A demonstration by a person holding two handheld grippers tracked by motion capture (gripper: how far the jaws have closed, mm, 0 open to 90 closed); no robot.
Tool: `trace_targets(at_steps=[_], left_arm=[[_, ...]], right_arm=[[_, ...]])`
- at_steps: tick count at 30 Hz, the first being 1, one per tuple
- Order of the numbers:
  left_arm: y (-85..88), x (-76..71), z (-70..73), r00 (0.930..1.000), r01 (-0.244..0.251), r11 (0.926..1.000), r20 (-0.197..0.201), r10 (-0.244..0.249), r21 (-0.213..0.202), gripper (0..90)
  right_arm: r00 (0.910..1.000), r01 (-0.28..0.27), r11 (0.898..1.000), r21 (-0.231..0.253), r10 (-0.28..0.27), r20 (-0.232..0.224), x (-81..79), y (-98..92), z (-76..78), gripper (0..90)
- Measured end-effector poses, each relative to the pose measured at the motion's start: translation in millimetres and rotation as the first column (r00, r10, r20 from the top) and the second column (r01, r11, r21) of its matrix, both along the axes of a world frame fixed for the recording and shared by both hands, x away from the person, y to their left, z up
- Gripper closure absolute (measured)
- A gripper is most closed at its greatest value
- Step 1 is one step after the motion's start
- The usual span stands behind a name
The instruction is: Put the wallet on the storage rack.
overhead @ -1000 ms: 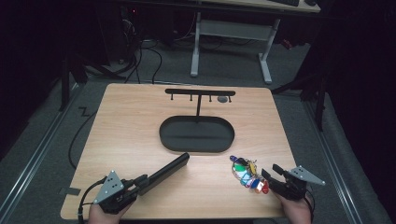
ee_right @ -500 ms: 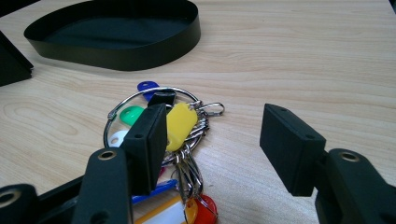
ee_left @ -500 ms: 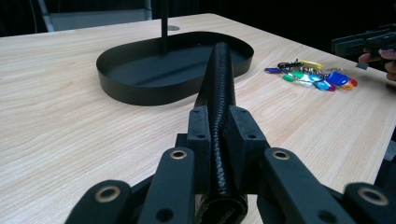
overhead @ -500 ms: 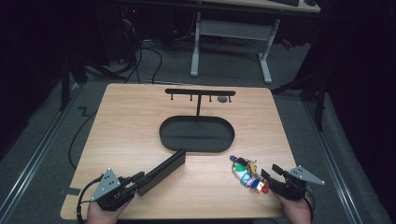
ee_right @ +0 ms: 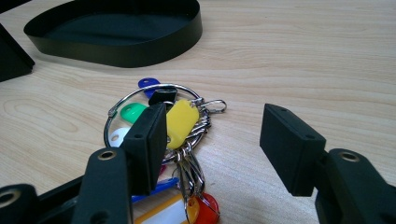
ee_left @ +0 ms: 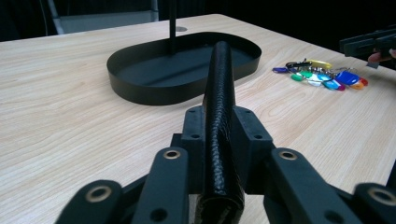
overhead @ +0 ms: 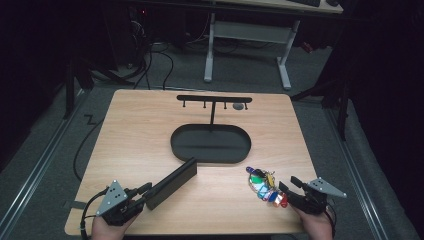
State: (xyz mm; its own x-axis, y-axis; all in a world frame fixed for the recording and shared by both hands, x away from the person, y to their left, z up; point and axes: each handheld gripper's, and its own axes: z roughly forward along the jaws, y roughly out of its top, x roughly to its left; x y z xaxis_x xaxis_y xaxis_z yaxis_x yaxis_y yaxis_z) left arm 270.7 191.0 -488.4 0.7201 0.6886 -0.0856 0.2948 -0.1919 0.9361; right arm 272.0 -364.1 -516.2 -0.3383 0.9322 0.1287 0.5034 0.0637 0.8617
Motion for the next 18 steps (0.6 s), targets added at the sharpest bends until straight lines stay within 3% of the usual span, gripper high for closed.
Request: trace_targets(at_steps=[7,10,18], left_arm=[[-3.9,-0.1,-1.1,0.9999,0.013,0.9993,-0.007,-0.013,0.035,69.0],[-6.4,-0.4,-1.7,0.9998,0.015,0.9972,-0.01,-0.014,0.073,66.6],[-16.3,-1.6,-2.0,0.9999,0.002,0.9805,-0.016,0.001,0.196,62.9]], right_arm=[[1.0,-0.003,1.0,-0.002,0.003,-0.005,0.5,0.5,-0.5,42.1],[1.0,-0.005,1.0,-0.001,0.005,-0.005,0.4,0.6,-0.5,42.1],[0.9999,-0.008,1.0,-0.001,0.007,-0.01,0.8,1.2,-1.1,42.0]])
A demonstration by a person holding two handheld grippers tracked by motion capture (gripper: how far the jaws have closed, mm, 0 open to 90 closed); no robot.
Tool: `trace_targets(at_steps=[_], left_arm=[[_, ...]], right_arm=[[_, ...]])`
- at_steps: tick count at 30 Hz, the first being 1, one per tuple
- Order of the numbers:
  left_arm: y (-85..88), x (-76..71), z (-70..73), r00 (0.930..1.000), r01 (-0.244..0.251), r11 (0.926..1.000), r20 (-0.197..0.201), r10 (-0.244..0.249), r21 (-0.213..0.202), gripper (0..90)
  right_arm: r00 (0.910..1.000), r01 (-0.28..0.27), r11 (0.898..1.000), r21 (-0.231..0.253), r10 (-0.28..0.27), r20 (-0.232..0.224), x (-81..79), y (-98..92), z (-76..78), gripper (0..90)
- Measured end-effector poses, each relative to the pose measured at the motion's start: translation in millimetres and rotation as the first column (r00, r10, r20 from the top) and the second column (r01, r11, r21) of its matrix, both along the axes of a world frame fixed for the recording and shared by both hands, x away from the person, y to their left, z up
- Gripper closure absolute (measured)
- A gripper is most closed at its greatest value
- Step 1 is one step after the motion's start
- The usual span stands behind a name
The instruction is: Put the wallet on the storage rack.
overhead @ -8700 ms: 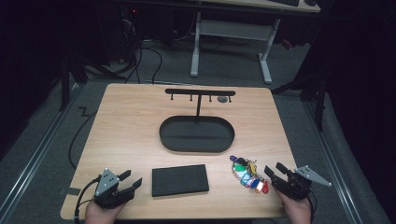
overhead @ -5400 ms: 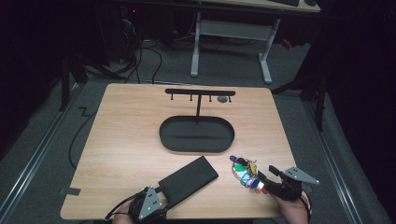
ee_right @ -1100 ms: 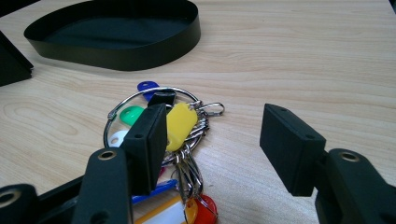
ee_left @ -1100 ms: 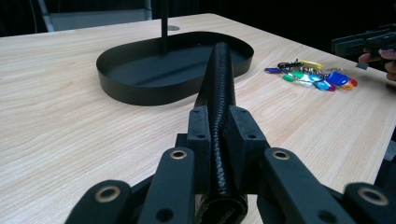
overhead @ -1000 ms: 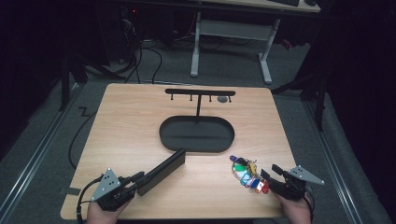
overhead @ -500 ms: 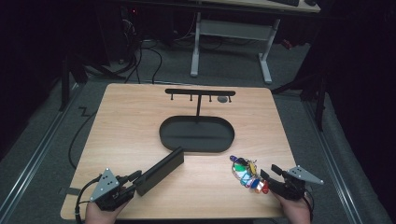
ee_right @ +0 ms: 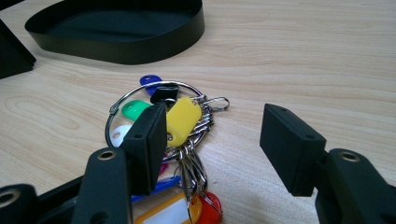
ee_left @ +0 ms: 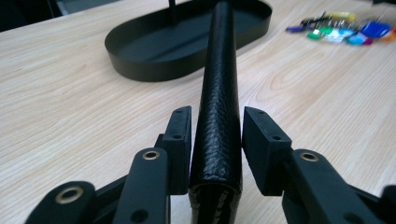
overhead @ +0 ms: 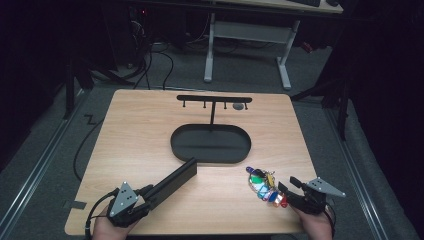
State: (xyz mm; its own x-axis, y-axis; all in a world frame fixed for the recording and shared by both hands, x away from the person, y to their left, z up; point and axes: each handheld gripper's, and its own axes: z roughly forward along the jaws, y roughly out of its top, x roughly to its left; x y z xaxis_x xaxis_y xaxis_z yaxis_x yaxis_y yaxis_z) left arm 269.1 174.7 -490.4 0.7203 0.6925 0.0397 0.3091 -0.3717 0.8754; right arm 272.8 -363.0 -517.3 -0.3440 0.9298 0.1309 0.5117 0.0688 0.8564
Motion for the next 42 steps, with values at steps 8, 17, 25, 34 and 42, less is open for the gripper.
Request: trace_targets(at_steps=[8,17,25,34,42], left_arm=[[-16.3,8.6,2.8,0.9975,0.036,0.9842,-0.066,-0.025,0.173,62.8],[-27.4,20.4,23.1,0.9869,0.085,0.9599,-0.155,-0.045,0.267,64.1],[-34.7,29.2,43.1,0.9784,0.125,0.9203,-0.2,-0.053,0.37,64.4],[-46.8,44.0,48.2,0.9539,0.148,0.9044,-0.299,-0.023,0.4,69.8],[-50.0,37.8,46.8,0.9606,0.148,0.904,-0.276,-0.034,0.401,72.9]], right_arm=[[1.0,-0.003,1.0,0.005,0.003,-0.007,1.0,0.2,-1.4,42.1],[0.9998,-0.02,1.0,0.005,0.02,-0.008,2.0,1.5,-1.1,41.9],[0.9994,-0.032,0.999,0.009,0.032,-0.015,2.9,2.5,-1.7,41.9],[0.9978,-0.063,0.998,0.019,0.063,-0.017,5.7,6.7,-1.5,41.8],[0.9862,-0.165,0.986,-0.008,0.165,-0.003,5.5,26.5,1.5,41.7]])
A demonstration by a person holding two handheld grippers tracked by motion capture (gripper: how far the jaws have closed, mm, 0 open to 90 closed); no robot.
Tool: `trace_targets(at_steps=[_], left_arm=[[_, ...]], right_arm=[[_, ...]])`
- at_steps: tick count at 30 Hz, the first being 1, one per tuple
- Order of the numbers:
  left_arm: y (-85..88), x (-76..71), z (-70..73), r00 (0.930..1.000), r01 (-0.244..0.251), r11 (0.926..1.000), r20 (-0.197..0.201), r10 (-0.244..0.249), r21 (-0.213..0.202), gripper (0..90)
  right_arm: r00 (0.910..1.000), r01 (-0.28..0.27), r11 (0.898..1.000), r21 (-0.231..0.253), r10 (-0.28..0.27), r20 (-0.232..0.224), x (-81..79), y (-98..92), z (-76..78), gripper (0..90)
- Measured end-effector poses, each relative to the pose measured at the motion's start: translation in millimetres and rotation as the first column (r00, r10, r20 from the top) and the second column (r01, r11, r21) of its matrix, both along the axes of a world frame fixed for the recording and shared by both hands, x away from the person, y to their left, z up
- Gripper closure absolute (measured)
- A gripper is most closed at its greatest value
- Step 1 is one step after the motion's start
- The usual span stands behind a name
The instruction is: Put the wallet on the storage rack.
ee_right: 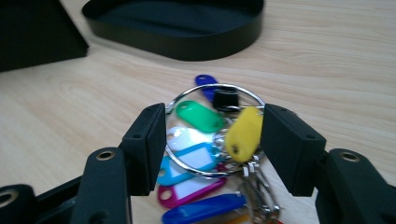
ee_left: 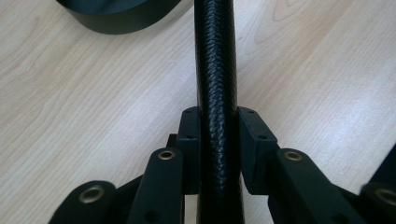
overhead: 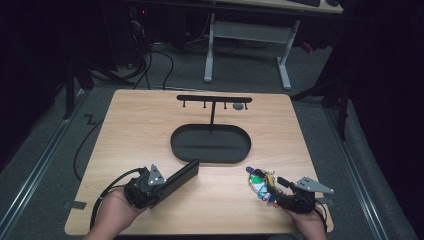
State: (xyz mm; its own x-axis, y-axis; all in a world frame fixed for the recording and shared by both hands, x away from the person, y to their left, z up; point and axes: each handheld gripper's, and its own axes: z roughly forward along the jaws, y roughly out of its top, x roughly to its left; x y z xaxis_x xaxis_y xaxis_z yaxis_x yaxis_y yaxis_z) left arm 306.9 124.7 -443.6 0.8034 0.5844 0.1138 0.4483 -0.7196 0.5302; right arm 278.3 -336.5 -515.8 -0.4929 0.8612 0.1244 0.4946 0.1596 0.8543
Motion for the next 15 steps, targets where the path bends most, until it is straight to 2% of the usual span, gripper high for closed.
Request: trace_targets(at_steps=[2,5,9,11,13,15], left_arm=[[-1.3,-0.9,0.1,1.0,-0.007,1.0,0.003,0.007,0.004,73.9],[-2.3,0.3,0.0,0.9998,-0.02,0.9998,0.007,0.02,0.001,74.4],[-7.6,0.7,1.9,0.9994,-0.017,0.9997,0.032,0.017,0.017,74.8],[-10.3,0.0,5.3,0.9985,-0.019,0.9998,0.051,0.018,0.007,75.1],[-11.7,0.1,9.7,0.9982,-0.011,0.9999,0.058,0.011,-0.008,75.3],[-13.7,-0.9,15.5,0.9969,0.01,0.9999,0.078,-0.01,0.002,75.3]], right_arm=[[0.9995,-0.032,0.999,-0.018,0.032,0.006,-1.0,3.0,-0.3,41.9],[0.9987,-0.051,0.999,-0.008,0.051,0.006,-1.6,2.7,-1.1,41.9],[0.9998,-0.019,1.0,0.022,0.019,0.01,-1.5,-3.7,0.0,41.9],[0.9998,-0.004,1.0,0.029,0.004,0.02,-2.0,-7.4,2.0,41.9],[0.9999,0.013,0.997,0.072,-0.014,0.006,-3.0,-12.4,1.9,41.9],[0.9993,0.037,0.996,0.078,-0.037,-0.005,-3.8,-16.8,0.2,42.1]])
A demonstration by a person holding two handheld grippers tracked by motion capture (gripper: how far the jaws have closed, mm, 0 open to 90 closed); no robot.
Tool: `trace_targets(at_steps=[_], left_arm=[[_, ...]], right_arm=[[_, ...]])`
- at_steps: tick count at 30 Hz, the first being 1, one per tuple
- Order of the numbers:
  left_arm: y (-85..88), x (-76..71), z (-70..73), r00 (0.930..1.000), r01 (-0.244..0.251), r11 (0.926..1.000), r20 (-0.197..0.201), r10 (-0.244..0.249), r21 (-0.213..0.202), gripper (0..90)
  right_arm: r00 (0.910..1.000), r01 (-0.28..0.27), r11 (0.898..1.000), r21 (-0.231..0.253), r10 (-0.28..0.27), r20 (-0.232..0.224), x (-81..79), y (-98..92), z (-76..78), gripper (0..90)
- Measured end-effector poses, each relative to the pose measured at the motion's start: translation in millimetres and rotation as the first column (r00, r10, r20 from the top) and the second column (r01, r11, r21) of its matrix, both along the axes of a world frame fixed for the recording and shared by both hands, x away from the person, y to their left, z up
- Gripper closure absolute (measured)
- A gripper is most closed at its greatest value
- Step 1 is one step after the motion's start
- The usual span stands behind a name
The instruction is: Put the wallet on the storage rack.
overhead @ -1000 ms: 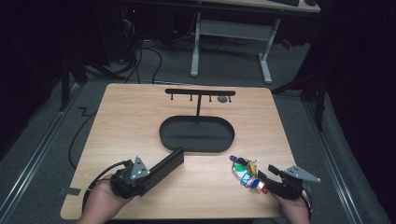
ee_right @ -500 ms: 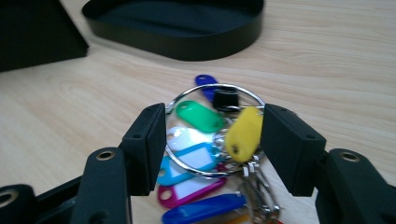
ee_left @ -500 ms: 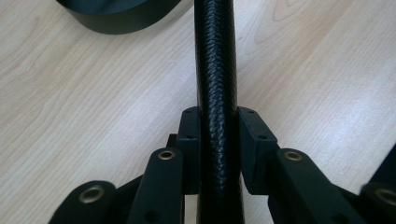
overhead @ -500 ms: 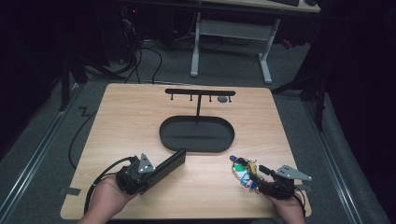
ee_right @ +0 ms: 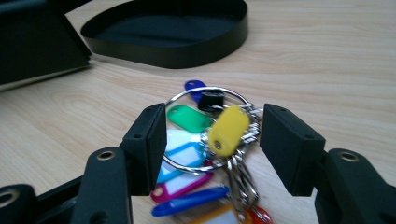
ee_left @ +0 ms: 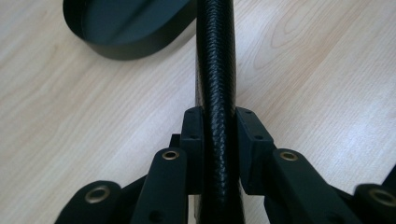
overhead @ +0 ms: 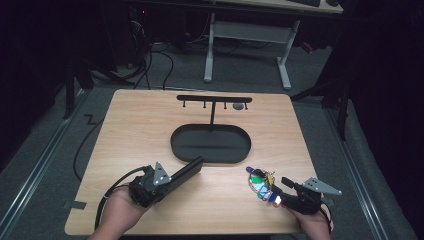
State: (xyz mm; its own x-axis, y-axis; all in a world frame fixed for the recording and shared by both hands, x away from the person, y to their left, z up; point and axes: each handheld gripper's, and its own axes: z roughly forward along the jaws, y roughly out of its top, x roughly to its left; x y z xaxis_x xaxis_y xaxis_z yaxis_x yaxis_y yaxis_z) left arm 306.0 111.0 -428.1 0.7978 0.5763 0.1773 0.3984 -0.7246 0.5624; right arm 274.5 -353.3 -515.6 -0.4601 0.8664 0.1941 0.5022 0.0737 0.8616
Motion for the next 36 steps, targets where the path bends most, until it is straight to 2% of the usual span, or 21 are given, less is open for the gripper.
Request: trace_targets(at_steps=[4,5,8,13,16,19,22,24,29,31,33,35,36], left_arm=[[-3.7,-0.8,9.2,0.9979,0.047,0.9988,0.043,-0.047,0.01,75.4],[-4.7,-0.5,11.1,0.9958,0.06,0.998,0.068,-0.061,0.021,75.4],[-8.6,0.4,13.2,0.992,0.079,0.9965,0.097,-0.081,0.027,75.5],[-16.1,0.8,16.0,0.9815,0.119,0.9913,0.145,-0.126,0.056,75.5],[-21.6,1.6,17.2,0.9742,0.132,0.987,0.172,-0.146,0.091,75.6],[-26.5,3.1,17.1,0.9659,0.15,0.9806,0.193,-0.172,0.126,75.6],[-32.1,3.4,17.1,0.9547,0.17,0.9724,0.218,-0.203,0.16,75.6],[-36.6,1.3,18.5,0.942,0.192,0.9635,0.24,-0.234,0.186,75.6],[-46.4,-0.7,24.4,0.9148,0.229,0.95,0.287,-0.285,0.212,75.5],[-49.8,0.7,24.6,0.8941,0.244,0.9377,0.317,-0.316,0.247,75.5],[-53.3,2.0,22.8,0.8615,0.252,0.9184,0.362,-0.356,0.305,75.4],[-56.0,6.2,21.9,0.8481,0.258,0.9092,0.374,-0.375,0.327,75.4],[-57.4,8.2,20.7,0.8401,0.265,0.9071,0.383,-0.384,0.327,75.4]], right_arm=[[0.9994,0.034,0.999,0.0,-0.034,-0.003,0.1,-5.9,-1.3,42.2],[0.9992,0.039,0.999,-0.002,-0.039,-0.002,0.3,-6.1,-1.4,42.2],[0.9989,0.045,0.999,-0.016,-0.046,-0.007,-0.1,-5.1,-2.8,42.2],[0.9987,0.05,0.998,-0.035,-0.05,-0.01,-1.0,-3.6,-4.0,42.3],[0.9988,0.046,0.998,-0.038,-0.047,-0.016,0.0,-2.6,-4.6,42.3],[0.9991,0.037,0.998,-0.046,-0.038,-0.021,0.2,-0.8,-5.5,42.3],[0.9992,0.031,0.998,-0.048,-0.033,-0.023,0.2,0.4,-5.4,42.3],[0.9994,0.026,0.998,-0.05,-0.027,-0.02,0.3,0.9,-5.5,42.3],[0.9996,0.021,0.999,-0.048,-0.022,-0.02,-0.3,1.2,-4.9,42.3],[0.9996,0.021,0.999,-0.047,-0.022,-0.016,-0.4,1.2,-4.2,42.3],[0.9997,0.019,0.999,-0.047,-0.02,-0.011,-0.5,1.2,-3.5,42.4],[0.9998,0.017,0.999,-0.049,-0.017,-0.009,-0.2,1.4,-3.5,42.3],[0.9998,0.016,0.999,-0.048,-0.017,-0.011,0.0,1.6,-3.6,42.3]])
